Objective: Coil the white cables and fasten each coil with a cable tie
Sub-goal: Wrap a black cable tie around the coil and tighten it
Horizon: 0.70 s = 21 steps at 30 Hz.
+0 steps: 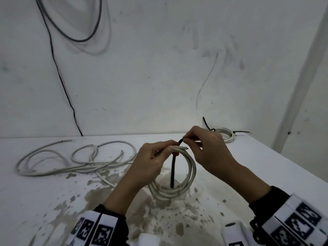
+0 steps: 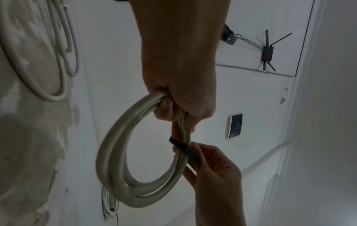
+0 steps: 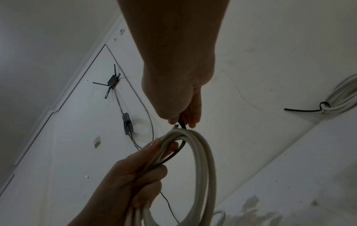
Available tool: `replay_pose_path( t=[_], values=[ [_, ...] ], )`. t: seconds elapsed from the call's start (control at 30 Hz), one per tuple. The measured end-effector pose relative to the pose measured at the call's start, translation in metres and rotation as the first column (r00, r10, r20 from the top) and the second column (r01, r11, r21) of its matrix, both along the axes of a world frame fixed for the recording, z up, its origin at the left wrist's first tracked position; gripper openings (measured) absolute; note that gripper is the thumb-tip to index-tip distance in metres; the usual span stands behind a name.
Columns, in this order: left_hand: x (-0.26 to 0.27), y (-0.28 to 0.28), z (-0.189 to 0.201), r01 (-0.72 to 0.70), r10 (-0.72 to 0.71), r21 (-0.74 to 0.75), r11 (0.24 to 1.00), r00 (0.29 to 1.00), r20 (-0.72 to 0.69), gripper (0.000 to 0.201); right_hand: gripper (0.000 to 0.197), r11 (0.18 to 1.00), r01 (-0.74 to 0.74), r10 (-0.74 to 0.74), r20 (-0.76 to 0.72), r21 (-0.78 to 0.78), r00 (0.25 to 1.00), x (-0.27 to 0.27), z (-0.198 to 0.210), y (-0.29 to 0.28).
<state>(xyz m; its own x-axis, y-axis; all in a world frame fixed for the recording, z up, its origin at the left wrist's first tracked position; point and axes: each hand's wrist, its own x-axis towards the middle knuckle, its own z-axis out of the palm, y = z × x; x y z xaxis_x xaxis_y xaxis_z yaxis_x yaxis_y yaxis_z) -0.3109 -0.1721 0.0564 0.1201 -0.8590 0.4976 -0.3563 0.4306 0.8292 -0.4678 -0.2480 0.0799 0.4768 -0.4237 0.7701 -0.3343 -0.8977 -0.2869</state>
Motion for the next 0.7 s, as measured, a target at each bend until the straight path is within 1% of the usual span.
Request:
replay_pose_path(
  t=[0.1,0.2,0.27,0.33,0.37,0.43,0.5,0.53,0.63,0.7],
  values=[
    [0.002,0.001,0.002,0.013,-0.013,0.008,1.000,1.000,0.008,0.024,0.015,0.997,0.015,-0.018,-0.052,-0.072,0.999,0.006,0.003,0.000],
    [0.002,0.002,0.004,0.001,-0.001,0.008,1.000,1.000,0.025,0.023,0.016,0.994,0.015,-0.027,-0.110,-0.110,0.994,0.010,0.009,0.006],
    [0.004,0.002,0.005,-0.021,0.022,-0.017,1.000,0.997,0.071,0.022,0.018,0.990,0.011,-0.029,-0.126,-0.140,0.992,0.011,0.014,0.010],
    [0.005,0.004,0.008,-0.023,0.027,-0.044,0.999,0.995,0.097,0.021,0.025,0.980,0.023,-0.055,-0.159,-0.197,0.986,0.011,0.019,0.014],
    [0.005,0.005,0.009,-0.015,0.020,-0.051,0.999,0.995,0.093,0.021,0.027,0.973,0.029,-0.073,-0.187,-0.227,0.980,0.011,0.021,0.015],
    [0.004,0.005,0.010,0.003,0.001,-0.056,0.998,0.997,0.078,0.022,0.025,0.964,0.032,-0.099,-0.245,-0.264,0.964,0.011,0.023,0.016],
    [0.002,0.006,0.010,0.016,-0.012,-0.050,0.999,0.996,0.086,0.023,0.024,0.971,0.020,-0.086,-0.270,-0.240,0.959,0.010,0.023,0.017],
    [0.001,0.007,0.010,0.019,-0.014,-0.047,0.999,0.995,0.098,0.023,0.024,0.980,0.015,-0.067,-0.260,-0.197,0.963,0.010,0.022,0.017],
    [0.001,0.006,0.009,-0.009,0.020,-0.074,0.997,0.989,0.147,0.022,0.014,1.000,0.012,-0.015,-0.174,-0.018,0.985,0.009,0.021,0.015],
    [0.004,0.005,0.008,-0.043,0.062,-0.107,0.993,0.982,0.179,0.020,0.009,0.999,0.006,0.000,-0.149,0.044,0.989,0.007,0.021,0.015]
  ],
)
